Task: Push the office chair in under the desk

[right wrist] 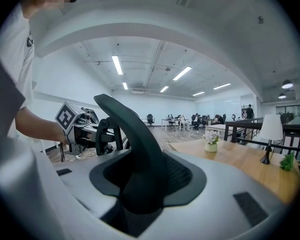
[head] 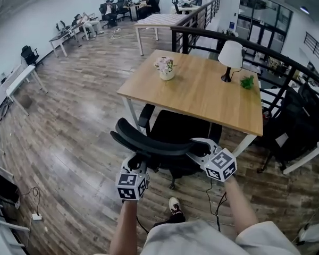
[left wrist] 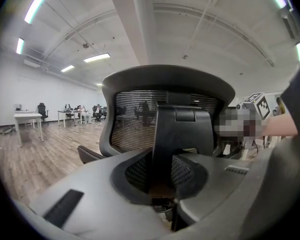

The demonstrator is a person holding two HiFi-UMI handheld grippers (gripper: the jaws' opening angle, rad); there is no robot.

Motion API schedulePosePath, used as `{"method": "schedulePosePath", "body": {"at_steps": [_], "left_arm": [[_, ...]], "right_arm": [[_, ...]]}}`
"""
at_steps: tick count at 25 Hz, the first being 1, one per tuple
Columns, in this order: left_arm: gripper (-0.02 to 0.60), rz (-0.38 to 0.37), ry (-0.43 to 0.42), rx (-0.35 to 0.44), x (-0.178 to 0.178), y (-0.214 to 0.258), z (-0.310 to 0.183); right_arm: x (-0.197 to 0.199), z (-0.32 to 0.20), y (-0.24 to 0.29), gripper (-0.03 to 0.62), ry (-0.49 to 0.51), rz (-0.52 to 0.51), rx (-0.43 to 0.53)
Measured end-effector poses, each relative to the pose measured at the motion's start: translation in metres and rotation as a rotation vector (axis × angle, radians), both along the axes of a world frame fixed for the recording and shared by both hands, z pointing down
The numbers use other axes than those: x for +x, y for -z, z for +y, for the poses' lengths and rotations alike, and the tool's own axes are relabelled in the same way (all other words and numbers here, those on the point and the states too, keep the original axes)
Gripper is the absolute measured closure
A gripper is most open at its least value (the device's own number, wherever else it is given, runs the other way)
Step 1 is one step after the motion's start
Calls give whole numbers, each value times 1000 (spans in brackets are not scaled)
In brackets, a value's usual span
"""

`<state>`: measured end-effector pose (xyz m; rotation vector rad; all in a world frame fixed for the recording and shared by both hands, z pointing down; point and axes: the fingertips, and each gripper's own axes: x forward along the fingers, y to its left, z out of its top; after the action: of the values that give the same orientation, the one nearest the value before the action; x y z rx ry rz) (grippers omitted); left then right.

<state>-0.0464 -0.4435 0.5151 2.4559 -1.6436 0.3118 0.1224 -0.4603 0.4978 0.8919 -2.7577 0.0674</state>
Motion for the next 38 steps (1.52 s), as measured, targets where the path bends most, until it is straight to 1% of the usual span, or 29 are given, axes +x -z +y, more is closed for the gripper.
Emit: {"method": "schedulePosePath", "body": {"at_steps": [4,15,23,32,38], "left_arm": [[515,-3,-12,-8,13,-1,-22],[514,-11,-40,-16,39,1,-98],[512,-7,-59,-1,52,2,-149],[511,-13,-87,-4,63,4,-190],[509,-11,-86,-11,70,1,-212]], "right_arm": [[13,-23,-1,391,-18,-2,-6],[38,-96,2,391,-26,-9,-5],[51,-145,3,390,-42,-5,-5],[62,-187,5,388,-61,-14,-8],[69,-209,2,387,-63,-8,-15]]}}
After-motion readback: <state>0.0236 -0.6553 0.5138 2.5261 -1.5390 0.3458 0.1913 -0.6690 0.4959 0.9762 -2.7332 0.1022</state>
